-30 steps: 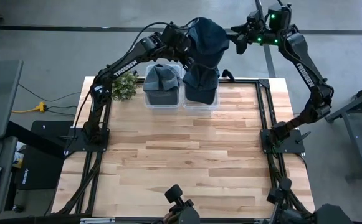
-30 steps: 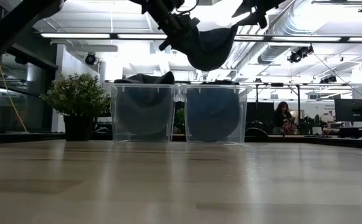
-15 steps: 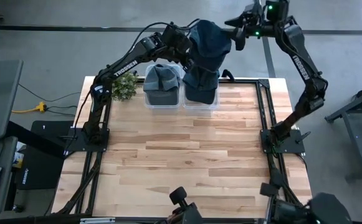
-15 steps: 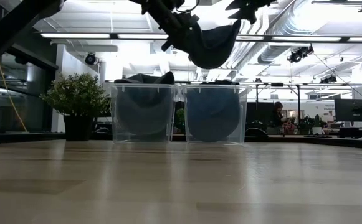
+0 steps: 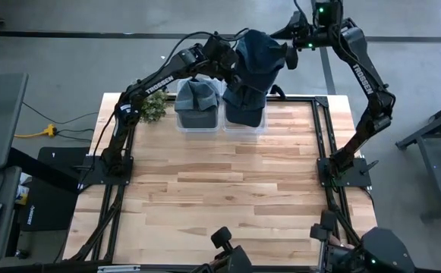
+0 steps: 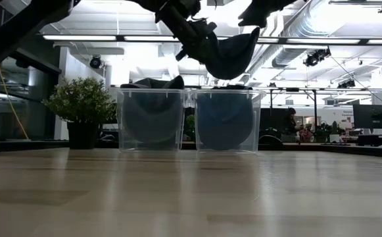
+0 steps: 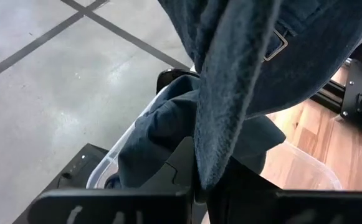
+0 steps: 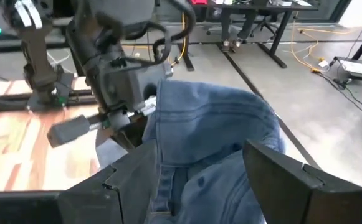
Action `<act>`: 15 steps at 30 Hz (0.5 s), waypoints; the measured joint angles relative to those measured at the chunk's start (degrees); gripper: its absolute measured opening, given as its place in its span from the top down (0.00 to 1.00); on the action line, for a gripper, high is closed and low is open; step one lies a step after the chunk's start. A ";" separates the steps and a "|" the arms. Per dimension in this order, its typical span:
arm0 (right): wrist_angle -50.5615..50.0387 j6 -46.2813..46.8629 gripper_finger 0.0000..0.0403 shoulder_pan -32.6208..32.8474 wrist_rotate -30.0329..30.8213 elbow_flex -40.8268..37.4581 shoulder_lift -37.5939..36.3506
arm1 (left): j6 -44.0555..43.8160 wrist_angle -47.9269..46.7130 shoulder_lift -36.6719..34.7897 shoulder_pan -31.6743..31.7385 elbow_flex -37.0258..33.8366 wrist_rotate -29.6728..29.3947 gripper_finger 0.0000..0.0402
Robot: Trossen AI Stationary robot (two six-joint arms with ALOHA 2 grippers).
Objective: Pick & Place hat
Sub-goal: Put the blue cap into the right transparent bin
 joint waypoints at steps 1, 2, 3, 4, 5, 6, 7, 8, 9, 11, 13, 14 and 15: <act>-0.20 -0.56 0.42 0.09 0.00 0.00 0.00 | 0.00 -0.05 0.00 0.00 0.01 -0.03 0.99; -0.12 -1.18 0.42 0.35 0.07 0.00 0.00 | 0.00 -0.08 0.00 0.01 0.01 -0.07 0.99; 0.01 -1.53 0.42 0.62 0.27 0.00 0.00 | 0.01 -0.17 0.01 0.03 0.01 -0.12 0.99; 0.42 -1.62 0.42 0.81 0.75 0.00 0.00 | 0.14 -0.20 0.02 0.16 0.01 -0.17 0.99; 1.19 -1.72 0.42 1.05 1.42 0.00 0.00 | 0.27 -0.20 0.02 0.34 0.01 -0.21 0.99; 1.49 -1.90 0.42 1.33 2.18 0.00 0.00 | 0.31 -0.17 0.02 0.42 0.01 -0.21 0.99; 1.49 -2.24 0.42 1.61 2.76 0.00 0.04 | 0.37 -0.13 0.02 0.49 0.01 -0.25 0.99; 1.62 -2.64 0.42 1.89 3.06 0.00 0.15 | 0.39 -0.11 0.02 0.55 0.01 -0.25 0.99; 1.65 -2.76 0.42 2.10 3.19 0.00 0.28 | 0.44 0.00 0.02 0.55 0.01 -0.38 0.99; 1.58 -2.76 0.42 2.61 3.67 0.00 0.71 | 0.46 1.01 0.04 0.57 0.01 -0.38 0.99; 1.18 -2.80 0.42 3.23 4.99 0.00 1.16 | 0.46 1.62 0.04 0.50 0.08 -0.33 0.99; 1.19 -2.82 0.42 3.45 5.88 0.00 1.44 | 0.44 1.74 0.04 0.50 0.08 -0.32 0.99; 1.21 -2.82 0.42 3.63 6.87 0.00 1.72 | 0.44 1.86 0.04 0.47 0.08 -0.32 0.99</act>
